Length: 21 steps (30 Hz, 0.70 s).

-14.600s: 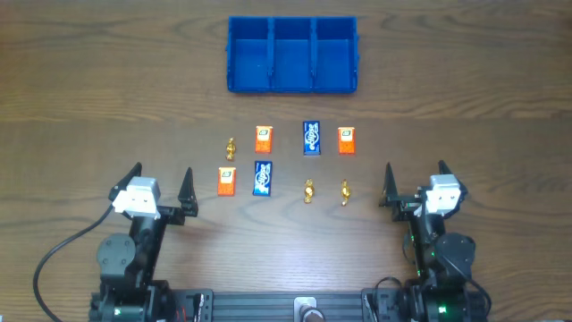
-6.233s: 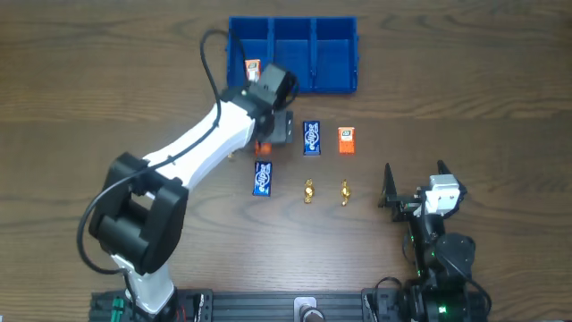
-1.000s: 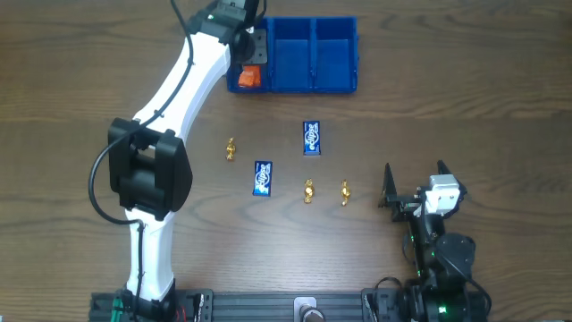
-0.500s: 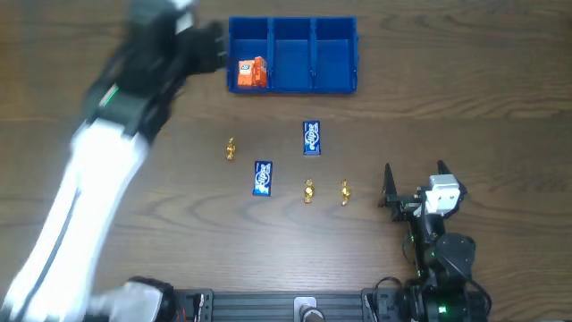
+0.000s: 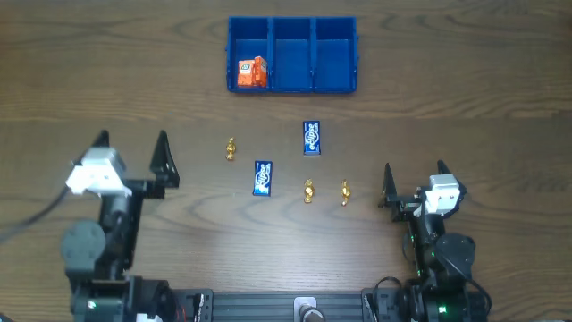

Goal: Sort Candies Into Trays

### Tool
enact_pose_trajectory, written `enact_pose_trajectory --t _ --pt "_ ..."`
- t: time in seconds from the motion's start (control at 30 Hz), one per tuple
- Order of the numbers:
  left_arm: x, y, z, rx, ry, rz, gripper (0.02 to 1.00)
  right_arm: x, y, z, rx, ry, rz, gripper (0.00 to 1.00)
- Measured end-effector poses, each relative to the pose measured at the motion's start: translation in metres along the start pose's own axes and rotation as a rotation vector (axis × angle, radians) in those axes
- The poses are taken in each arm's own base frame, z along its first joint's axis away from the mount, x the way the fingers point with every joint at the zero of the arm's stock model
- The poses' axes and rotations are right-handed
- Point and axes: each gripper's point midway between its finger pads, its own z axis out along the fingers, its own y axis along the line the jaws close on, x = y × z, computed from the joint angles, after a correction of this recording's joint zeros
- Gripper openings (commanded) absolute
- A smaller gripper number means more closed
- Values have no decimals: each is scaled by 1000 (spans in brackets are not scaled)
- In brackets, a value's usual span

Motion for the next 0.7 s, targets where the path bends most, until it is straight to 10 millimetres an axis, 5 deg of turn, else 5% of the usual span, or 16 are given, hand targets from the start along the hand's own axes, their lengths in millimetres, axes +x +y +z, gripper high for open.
enact_pose_trajectory --t 0.33,0.47,0.7 --pt "73 7 -17 12 25 3 998 0 0 0 0 0 0 998" --pt "128 15 -19 -10 177 -6 998 0 0 0 0 0 0 998" --pt "127 15 -18 -13 170 -5 998 0 0 0 0 -1 0 998"
